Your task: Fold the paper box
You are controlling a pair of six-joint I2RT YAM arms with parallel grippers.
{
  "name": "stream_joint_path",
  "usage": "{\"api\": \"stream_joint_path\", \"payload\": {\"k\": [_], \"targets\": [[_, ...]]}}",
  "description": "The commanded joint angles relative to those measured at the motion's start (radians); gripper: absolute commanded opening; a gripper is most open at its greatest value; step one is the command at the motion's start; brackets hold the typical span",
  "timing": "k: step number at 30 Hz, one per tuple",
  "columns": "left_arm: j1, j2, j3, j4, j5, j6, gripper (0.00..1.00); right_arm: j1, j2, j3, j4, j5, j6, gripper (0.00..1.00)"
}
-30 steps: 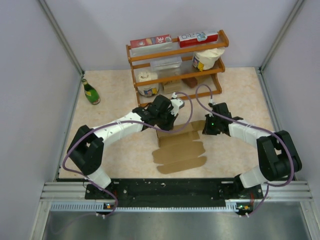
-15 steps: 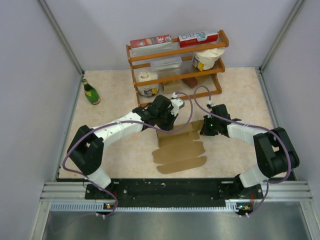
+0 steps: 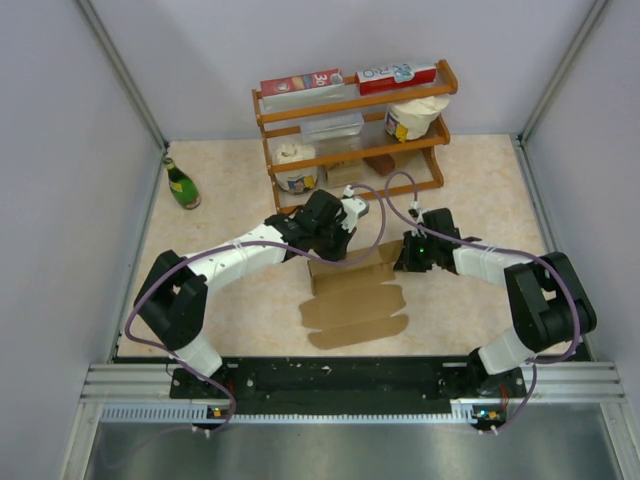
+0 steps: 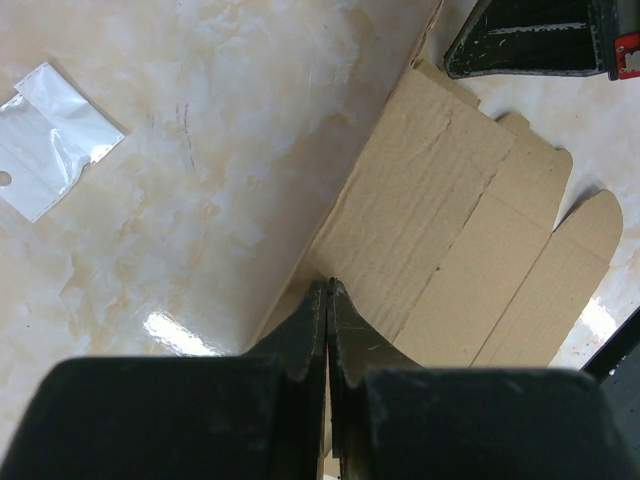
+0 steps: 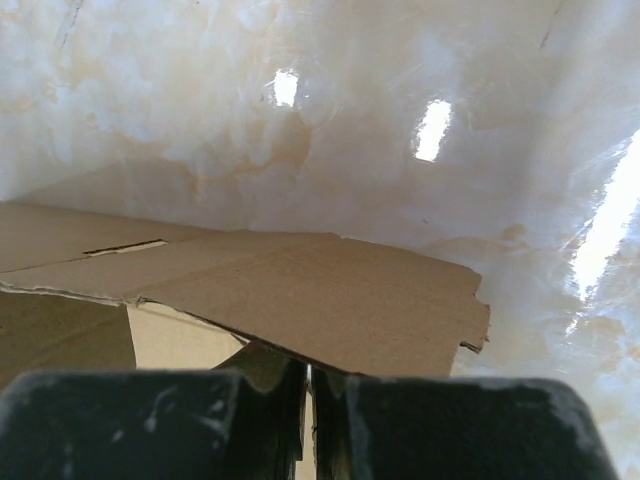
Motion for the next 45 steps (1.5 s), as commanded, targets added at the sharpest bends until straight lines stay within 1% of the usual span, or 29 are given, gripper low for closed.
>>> {"api": "stream_joint_path", "payload": {"k": [1,15,27,36,38,45], "targets": [[-0.004,0.004,0.025,-0.006,0.016,0.005,0.0,0.006,-0.027,-0.008,0.051,-0.093,0.017,0.0],[-0.007,0.007,0.02,-0.008,0.02,0.006,0.0,0.006,-0.031,-0.031,0.173,-0.239,0.1,0.0],[-0.008,0.007,0.022,-0.009,0.018,0.006,0.0,0.006,0.013,-0.062,0.3,-0.362,0.168,0.0],[-0.008,0.005,0.022,-0.009,0.016,0.006,0.0,0.006,0.062,-0.095,0.374,-0.383,0.194,0.0],[-0.01,0.007,0.022,-0.009,0.016,0.006,0.0,0.008,0.053,-0.1,0.378,-0.38,0.197,0.0],[-0.008,0.005,0.023,-0.011,0.015,0.008,0.0,0.006,-0.057,-0.066,0.256,-0.273,0.137,0.0]]}}
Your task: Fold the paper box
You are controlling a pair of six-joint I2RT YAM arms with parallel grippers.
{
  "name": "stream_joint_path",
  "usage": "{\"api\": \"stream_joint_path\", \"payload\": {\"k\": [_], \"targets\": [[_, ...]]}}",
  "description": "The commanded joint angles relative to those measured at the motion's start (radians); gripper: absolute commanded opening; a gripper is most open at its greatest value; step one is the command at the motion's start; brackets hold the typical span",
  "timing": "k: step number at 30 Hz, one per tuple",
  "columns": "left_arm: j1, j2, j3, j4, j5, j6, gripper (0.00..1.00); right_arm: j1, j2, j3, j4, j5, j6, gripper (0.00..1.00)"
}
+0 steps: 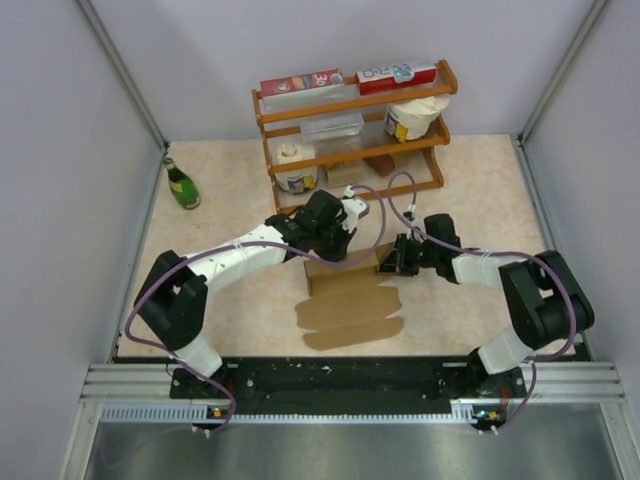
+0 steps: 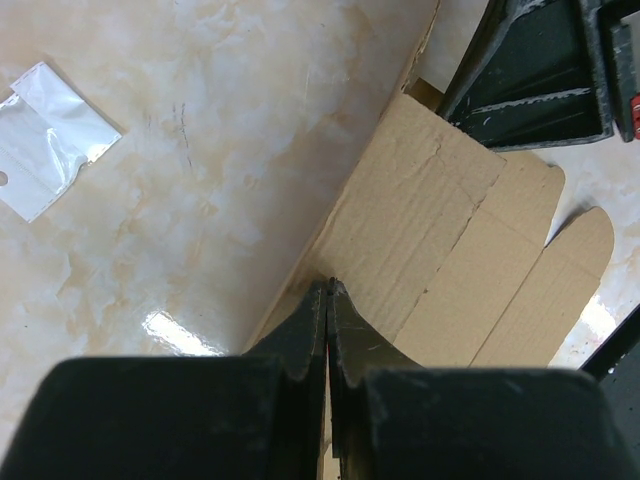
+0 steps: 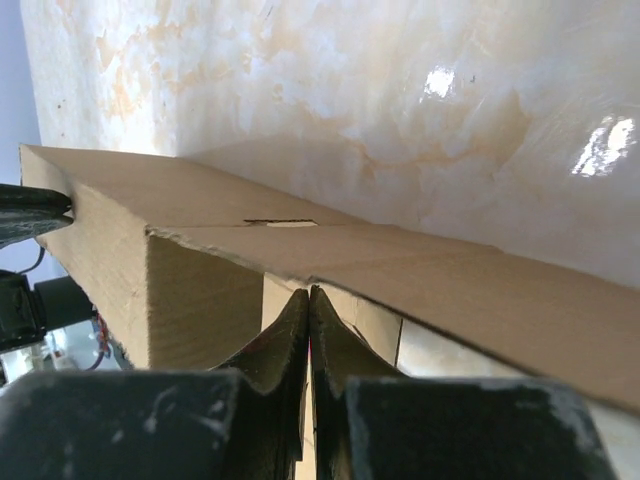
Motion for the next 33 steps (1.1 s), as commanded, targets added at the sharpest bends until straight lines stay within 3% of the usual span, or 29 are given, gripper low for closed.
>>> {"api": "stream_joint_path", "payload": {"k": [1,8,12,33], "targets": [[-0.007,0.004,0.022,-0.01,0.015,0.007,0.0,0.006,-0.113,0.038,-0.063,0.082,-0.057,0.0],[-0.007,0.004,0.022,-0.007,0.015,0.007,0.0,0.004,-0.199,0.081,-0.281,0.341,-0.126,0.0],[-0.007,0.008,0.023,-0.007,0.016,0.009,0.0,0.003,-0.173,0.104,-0.348,0.41,-0.18,0.0],[-0.007,0.004,0.023,-0.008,0.022,0.004,0.0,0.007,-0.018,0.036,-0.117,0.234,-0.12,0.0]]}}
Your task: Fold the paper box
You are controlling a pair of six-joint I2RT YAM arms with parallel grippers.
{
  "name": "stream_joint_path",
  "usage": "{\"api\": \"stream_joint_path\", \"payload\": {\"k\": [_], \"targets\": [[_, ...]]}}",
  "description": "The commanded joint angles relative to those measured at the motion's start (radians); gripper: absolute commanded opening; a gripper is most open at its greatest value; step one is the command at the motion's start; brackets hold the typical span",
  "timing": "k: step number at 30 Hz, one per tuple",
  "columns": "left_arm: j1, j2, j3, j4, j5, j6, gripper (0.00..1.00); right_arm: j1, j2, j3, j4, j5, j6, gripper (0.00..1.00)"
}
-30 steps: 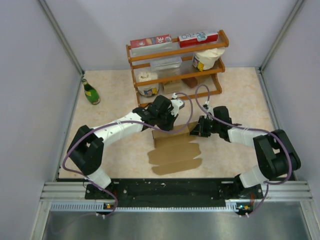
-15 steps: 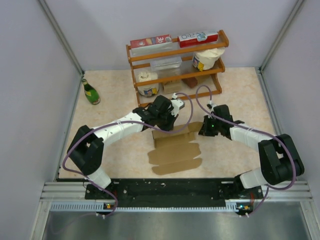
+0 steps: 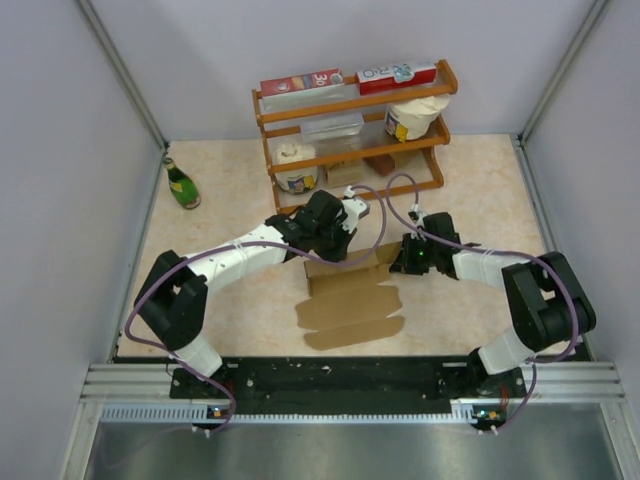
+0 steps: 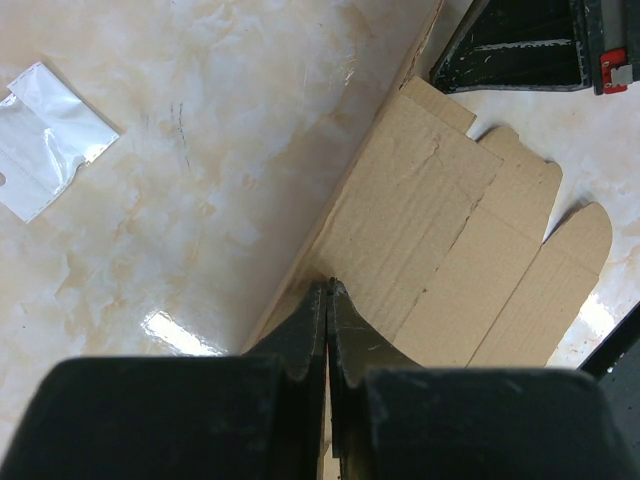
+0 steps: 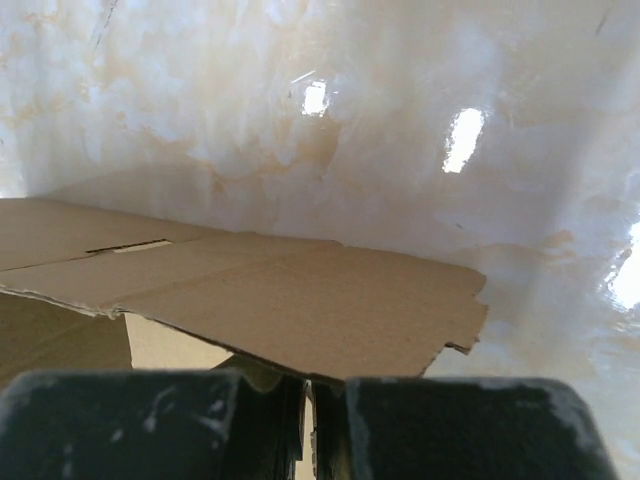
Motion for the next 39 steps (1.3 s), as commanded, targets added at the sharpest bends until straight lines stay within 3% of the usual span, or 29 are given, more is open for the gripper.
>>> {"api": "stream_joint_path", "payload": {"k": [1,17,39], "targets": [[-0.005,0.004,0.022,-0.008,0.023,0.006,0.0,0.007,0.022,-0.01,0.09,-0.063,0.023,0.0],[-0.005,0.005,0.023,-0.006,0.031,0.003,0.0,0.013,0.047,-0.031,0.233,-0.229,0.109,0.0],[-0.005,0.002,0.023,-0.009,0.021,0.006,0.0,0.081,0.159,-0.01,0.259,-0.193,0.129,0.0]]}}
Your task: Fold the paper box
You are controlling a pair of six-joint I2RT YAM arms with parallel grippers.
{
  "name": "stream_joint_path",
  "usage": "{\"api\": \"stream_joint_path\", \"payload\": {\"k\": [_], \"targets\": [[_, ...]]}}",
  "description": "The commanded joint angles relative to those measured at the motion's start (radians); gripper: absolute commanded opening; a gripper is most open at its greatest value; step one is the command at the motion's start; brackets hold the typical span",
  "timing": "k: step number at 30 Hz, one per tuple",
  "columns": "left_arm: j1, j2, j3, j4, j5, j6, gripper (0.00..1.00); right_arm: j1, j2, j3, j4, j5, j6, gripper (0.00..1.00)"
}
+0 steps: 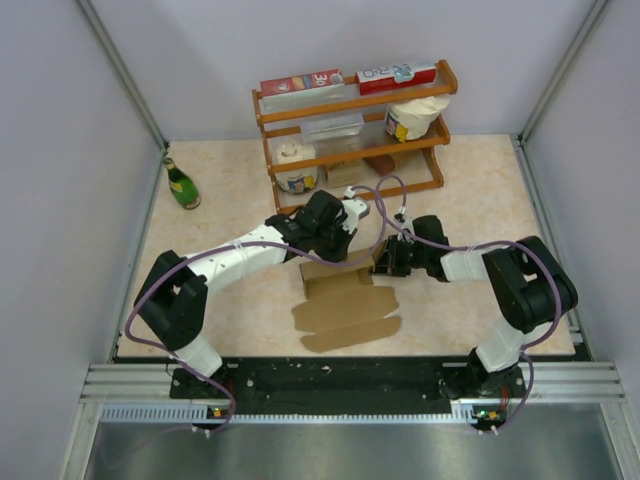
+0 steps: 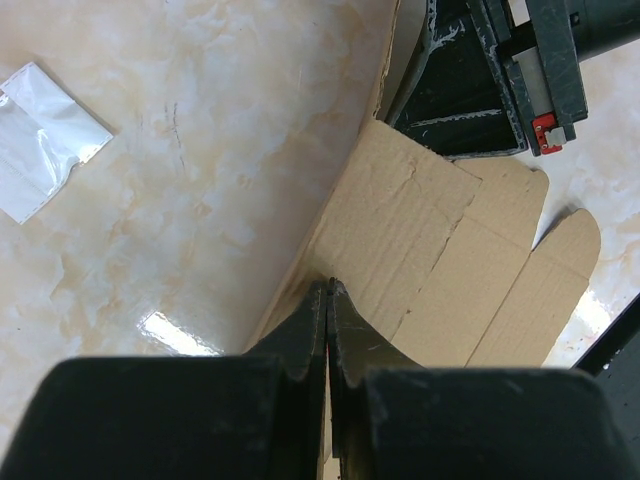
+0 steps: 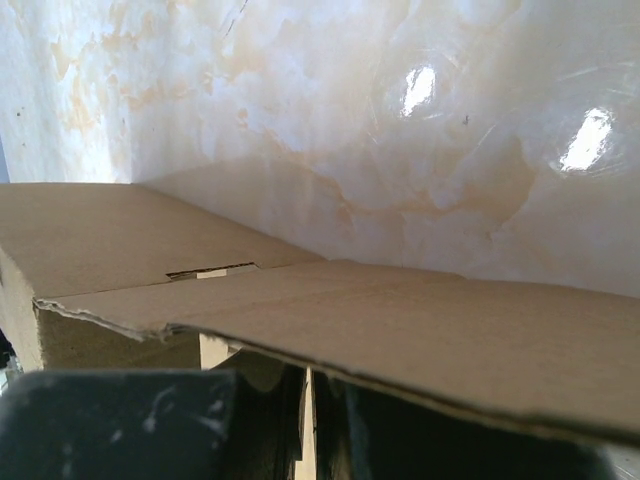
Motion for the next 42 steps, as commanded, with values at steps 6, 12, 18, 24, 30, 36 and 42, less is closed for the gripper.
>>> {"api": "stream_joint_path", "payload": {"k": [6,12,18,24,30,36,42], "targets": [[-0.005,0.0,0.023,-0.01,0.011,0.006,0.0,0.027,-0.037,0.014,-0.056,0.029,-0.029,0.0],[-0.005,0.0,0.025,-0.008,0.008,0.006,0.0,0.027,-0.075,0.017,-0.059,-0.016,-0.015,0.0],[-0.005,0.004,0.023,-0.008,0.008,0.006,0.0,0.025,-0.098,0.014,-0.057,-0.062,-0.006,0.0],[-0.005,0.005,0.023,-0.01,0.007,0.006,0.0,0.025,-0.075,0.008,-0.021,-0.096,0.016,0.0],[-0.005,0.004,0.023,-0.01,0.005,0.008,0.0,0.03,-0.037,0.005,0.018,-0.105,0.033,0.0],[-0.005,0.002,0.025,-0.01,0.007,0.008,0.0,0.047,0.003,0.017,0.012,-0.088,0.025,0.0],[-0.005,0.002,0.025,-0.01,0.008,0.006,0.0,0.05,-0.003,0.02,-0.022,-0.059,0.0,0.0]]}}
